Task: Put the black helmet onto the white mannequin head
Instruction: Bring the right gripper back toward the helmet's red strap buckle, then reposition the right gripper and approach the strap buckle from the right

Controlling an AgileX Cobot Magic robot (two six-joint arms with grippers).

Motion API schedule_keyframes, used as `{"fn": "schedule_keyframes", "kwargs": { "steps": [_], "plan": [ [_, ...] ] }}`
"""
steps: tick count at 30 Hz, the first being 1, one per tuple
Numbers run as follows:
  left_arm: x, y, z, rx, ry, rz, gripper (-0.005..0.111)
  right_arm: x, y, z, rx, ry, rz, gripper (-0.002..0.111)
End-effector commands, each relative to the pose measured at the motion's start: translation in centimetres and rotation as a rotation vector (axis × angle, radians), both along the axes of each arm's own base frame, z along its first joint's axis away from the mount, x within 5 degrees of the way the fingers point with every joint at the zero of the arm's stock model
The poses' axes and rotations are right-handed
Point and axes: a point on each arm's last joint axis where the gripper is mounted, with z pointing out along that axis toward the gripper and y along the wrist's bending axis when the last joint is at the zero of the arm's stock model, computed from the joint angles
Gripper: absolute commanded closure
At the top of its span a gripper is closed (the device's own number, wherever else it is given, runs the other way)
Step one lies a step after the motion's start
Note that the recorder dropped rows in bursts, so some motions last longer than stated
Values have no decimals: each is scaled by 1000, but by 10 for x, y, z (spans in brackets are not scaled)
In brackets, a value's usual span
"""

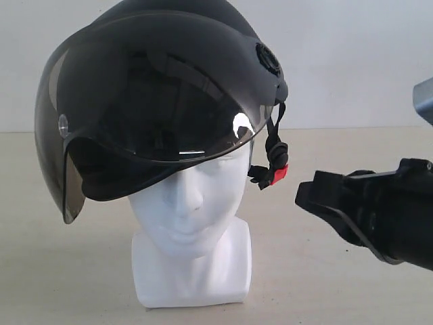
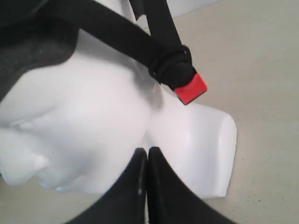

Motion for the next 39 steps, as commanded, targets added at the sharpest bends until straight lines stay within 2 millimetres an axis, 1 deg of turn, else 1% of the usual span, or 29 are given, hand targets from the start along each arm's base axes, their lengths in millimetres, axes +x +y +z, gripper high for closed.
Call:
{"fn": "schedule_keyframes", "kwargs": {
  "steps": [1,12,15,18,21,23,26,29,32,36,37,39],
  "plan": [
    [0,0,0,-3,-3,-3,102,-3,1,-1,-99,-1,78,108],
    [0,0,0,-3,-3,-3,102,-3,-4,-1,-189,-46,76,108],
    [0,0,0,-3,-3,-3,102,0,-4,2,-164,-69,50,108],
    [0,0,0,-3,-3,-3,102,1,-3,7,-91,-86,28,108],
    [0,0,0,-3,-3,-3,102,0,1,13,-44,-132,59,108],
    [0,0,0,-3,-3,-3,102,0,1,13,-57,-152,74,108],
    [0,0,0,-3,-3,-3,102,1,-1,10,-124,-162,69,108],
    [0,0,0,-3,-3,-3,102,2,-5,6,-271,-217,90,108],
    [0,0,0,-3,-3,-3,102,3,-8,3,-309,-192,71,108],
    [0,0,0,-3,-3,-3,102,4,-15,-4,-401,-138,30,108],
    [0,0,0,-3,-3,-3,102,4,-16,-5,-442,-152,41,108],
    [0,0,0,-3,-3,-3,102,0,-19,-10,-602,-134,100,108]
  ]
}}
